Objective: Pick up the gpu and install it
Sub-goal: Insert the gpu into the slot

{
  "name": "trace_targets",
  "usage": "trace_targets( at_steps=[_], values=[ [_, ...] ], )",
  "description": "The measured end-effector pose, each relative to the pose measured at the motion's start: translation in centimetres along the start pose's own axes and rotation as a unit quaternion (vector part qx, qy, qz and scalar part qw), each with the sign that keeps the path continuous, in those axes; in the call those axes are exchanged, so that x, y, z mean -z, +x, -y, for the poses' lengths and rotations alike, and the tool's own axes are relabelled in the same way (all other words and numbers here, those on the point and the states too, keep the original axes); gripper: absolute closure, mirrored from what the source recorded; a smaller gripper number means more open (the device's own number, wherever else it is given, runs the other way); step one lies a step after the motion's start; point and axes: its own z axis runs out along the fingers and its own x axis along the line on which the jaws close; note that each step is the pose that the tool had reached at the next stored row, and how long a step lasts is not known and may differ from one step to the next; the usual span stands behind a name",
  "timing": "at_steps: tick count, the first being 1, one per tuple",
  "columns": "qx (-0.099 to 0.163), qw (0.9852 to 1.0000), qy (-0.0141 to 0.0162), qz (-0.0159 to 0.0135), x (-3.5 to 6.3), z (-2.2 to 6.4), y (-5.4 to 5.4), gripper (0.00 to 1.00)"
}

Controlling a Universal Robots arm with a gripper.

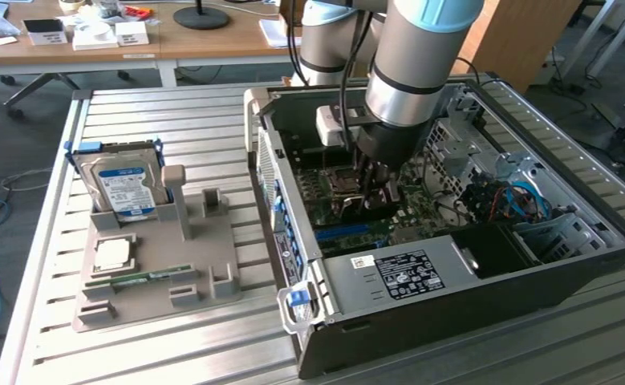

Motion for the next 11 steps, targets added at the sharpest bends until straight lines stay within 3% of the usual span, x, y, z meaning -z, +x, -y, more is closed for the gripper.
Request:
trace_targets(
  at_steps=[11],
  values=[
    [0.0,1.0,0.0,0.0,-0.27,0.0,0.01,0.73]
  ],
)
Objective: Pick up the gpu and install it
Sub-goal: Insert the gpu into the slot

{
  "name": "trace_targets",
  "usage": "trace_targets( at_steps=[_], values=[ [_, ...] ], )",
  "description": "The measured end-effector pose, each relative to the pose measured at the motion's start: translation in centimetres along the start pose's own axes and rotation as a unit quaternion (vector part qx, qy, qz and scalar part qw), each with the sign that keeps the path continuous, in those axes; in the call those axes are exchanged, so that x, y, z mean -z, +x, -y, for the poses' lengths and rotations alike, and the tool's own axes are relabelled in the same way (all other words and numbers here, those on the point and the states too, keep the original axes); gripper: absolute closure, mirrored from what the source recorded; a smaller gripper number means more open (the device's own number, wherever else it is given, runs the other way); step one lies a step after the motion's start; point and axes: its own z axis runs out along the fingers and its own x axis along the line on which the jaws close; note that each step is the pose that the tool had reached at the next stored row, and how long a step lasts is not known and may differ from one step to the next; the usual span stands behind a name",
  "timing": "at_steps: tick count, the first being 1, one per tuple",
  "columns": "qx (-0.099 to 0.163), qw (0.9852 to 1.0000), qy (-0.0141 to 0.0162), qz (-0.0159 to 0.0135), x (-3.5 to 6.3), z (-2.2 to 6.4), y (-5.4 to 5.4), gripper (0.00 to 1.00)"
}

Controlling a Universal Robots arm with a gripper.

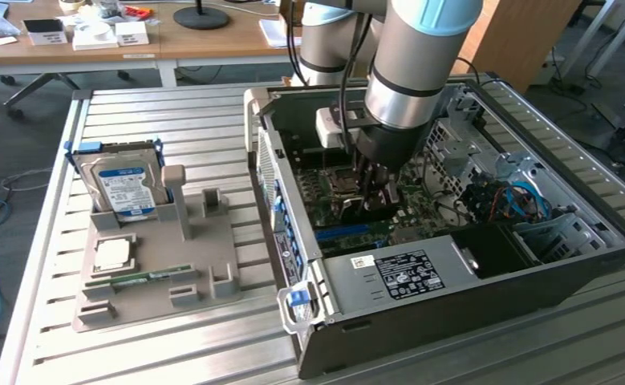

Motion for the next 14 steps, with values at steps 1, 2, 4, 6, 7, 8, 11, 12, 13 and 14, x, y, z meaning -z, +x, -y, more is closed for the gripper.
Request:
trace_targets(
  at_steps=[1,2,4,6,7,8,11,12,13,14],
  values=[
    [0.0,1.0,0.0,0.0,-0.04,0.0,0.0,0.73],
    [0.0,1.0,0.0,0.0,-0.05,0.0,0.0,0.73],
    [0.0,1.0,0.0,0.0001,-0.05,0.0,0.03,0.73],
    [0.0,1.0,0.0,0.0,-0.05,0.0,0.11,0.73],
    [0.0,1.0,0.0,0.0001,-0.05,0.01,0.11,0.73],
    [0.0,1.0,0.0,0.0,-0.08,0.01,0.11,0.73],
    [0.0,1.0,0.0,0.0,-0.35,0.0,0.13,0.73],
    [0.0,1.0,0.0,0.0001,-0.42,0.0,0.14,0.73],
    [0.0,1.0,0.0,-0.0001,-0.42,0.0,0.14,0.73],
    [0.0,1.0,0.0,-0.0001,-0.42,0.0,0.14,0.73]
  ],
)
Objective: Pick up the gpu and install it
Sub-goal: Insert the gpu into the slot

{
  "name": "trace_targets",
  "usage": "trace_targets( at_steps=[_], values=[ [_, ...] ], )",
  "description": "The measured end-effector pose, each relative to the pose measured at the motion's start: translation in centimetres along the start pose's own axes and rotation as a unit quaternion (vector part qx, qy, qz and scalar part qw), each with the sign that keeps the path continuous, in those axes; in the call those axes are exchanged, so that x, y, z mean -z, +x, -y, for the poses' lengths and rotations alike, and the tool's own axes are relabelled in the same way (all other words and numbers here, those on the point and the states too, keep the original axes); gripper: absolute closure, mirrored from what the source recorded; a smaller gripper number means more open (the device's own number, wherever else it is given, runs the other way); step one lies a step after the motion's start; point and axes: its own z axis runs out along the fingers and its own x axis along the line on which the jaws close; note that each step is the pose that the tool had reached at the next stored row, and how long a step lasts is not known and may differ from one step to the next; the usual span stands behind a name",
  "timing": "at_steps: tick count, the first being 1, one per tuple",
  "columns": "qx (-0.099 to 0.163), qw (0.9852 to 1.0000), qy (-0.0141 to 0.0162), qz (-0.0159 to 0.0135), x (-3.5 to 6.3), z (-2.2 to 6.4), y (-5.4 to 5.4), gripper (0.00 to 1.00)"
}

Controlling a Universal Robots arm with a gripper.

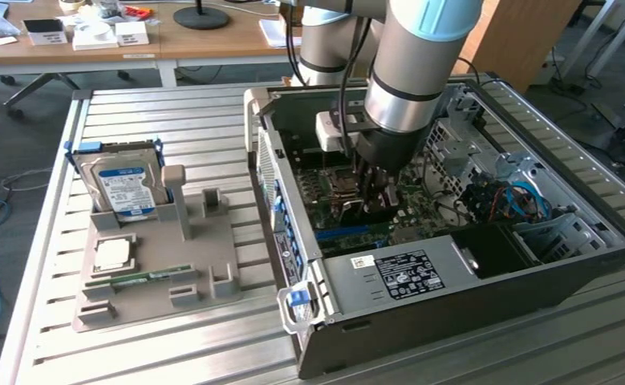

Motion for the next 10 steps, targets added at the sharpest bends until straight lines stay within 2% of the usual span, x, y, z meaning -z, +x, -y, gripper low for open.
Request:
trace_targets(
  at_steps=[10],
  values=[
    [0.0,1.0,0.0,0.0,-0.29,-0.01,0.01,0.73]
  ],
)
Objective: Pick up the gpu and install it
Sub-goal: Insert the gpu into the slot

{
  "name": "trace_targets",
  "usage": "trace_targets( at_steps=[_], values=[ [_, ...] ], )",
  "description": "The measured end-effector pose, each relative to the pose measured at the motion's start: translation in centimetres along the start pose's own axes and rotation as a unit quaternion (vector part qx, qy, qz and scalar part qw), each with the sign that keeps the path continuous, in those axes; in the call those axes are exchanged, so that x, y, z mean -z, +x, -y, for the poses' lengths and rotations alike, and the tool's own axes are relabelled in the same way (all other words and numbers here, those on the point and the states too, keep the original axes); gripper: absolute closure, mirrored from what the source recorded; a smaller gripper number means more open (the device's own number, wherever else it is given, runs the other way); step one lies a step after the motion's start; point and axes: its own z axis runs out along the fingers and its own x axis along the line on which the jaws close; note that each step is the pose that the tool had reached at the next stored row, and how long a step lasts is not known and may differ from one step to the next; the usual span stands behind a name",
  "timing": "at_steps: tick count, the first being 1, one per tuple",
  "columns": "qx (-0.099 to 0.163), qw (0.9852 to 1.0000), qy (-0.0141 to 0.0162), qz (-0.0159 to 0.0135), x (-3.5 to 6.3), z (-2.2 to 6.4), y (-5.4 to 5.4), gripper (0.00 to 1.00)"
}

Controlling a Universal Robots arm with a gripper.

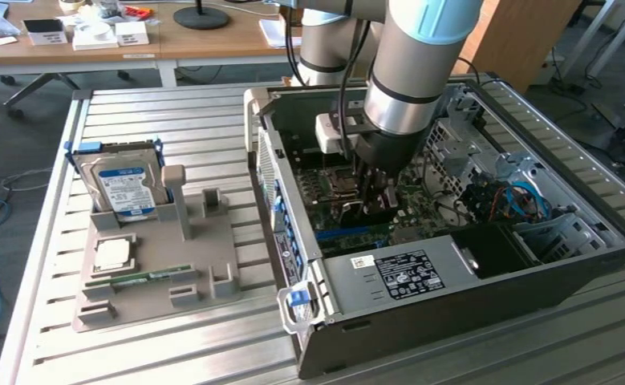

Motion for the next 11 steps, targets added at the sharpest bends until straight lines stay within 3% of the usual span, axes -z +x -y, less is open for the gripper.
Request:
trace_targets(
  at_steps=[1,3,7,8,9,11],
  values=[
    [0.0,1.0,0.0001,-0.0007,-0.06,0.0,0.0,0.73],
    [0.0,1.0,0.0008,-0.0083,-0.16,0.0,-0.01,0.73],
    [0.0,1.0,0.0007,-0.0091,-0.16,0.0,-0.01,0.73],
    [0.0,1.0,0.0006,-0.0087,-0.16,-0.01,-0.02,0.73],
    [0.0,1.0,0.0004,-0.0062,-0.17,-0.01,-0.02,0.73],
    [0.0,1.0,-0.0001,0.0019,-0.19,-0.01,-0.02,0.73]
  ],
)
